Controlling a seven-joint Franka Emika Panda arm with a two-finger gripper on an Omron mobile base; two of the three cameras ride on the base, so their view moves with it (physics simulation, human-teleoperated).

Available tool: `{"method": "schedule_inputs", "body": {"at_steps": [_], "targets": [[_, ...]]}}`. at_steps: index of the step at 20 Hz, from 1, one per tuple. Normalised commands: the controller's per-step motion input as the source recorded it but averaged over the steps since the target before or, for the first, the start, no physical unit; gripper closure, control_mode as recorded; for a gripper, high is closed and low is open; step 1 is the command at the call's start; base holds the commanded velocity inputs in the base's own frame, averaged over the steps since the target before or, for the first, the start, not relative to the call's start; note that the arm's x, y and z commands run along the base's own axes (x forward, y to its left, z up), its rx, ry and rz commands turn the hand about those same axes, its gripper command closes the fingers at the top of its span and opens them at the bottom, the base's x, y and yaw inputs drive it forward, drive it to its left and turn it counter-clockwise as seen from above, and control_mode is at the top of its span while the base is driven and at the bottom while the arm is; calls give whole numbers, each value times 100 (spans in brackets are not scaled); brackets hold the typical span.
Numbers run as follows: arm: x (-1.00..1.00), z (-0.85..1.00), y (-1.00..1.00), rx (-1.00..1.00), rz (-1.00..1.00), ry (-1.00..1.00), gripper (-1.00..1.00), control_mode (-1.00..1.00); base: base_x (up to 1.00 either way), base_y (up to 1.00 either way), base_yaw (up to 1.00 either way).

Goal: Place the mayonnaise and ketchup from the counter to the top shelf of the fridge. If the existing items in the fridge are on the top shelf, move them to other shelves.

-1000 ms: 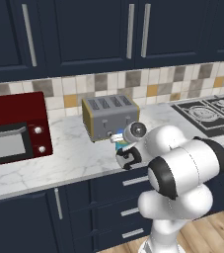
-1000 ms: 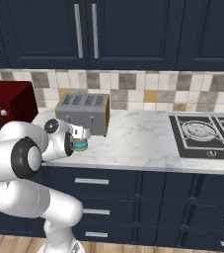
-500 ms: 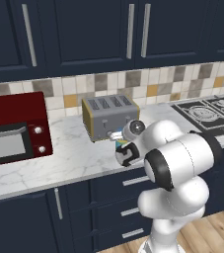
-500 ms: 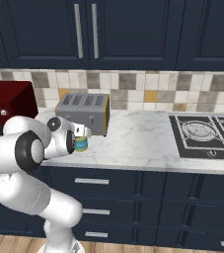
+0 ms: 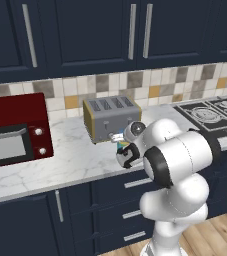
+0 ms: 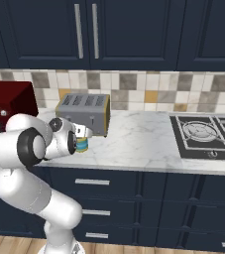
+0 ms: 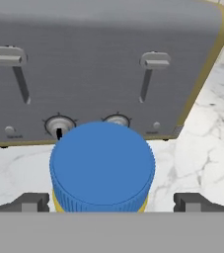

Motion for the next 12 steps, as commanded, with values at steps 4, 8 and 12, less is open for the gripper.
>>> {"method": "schedule_inputs", "body": {"at_steps": [4, 8, 12], "targets": [[0, -14, 0, 0, 0, 0, -100, -100, 0, 0, 0], [2, -13, 0, 0, 0, 1, -100, -100, 0, 0, 0], [6, -11, 0, 0, 0, 2, -100, -100, 0, 0, 0]]}}
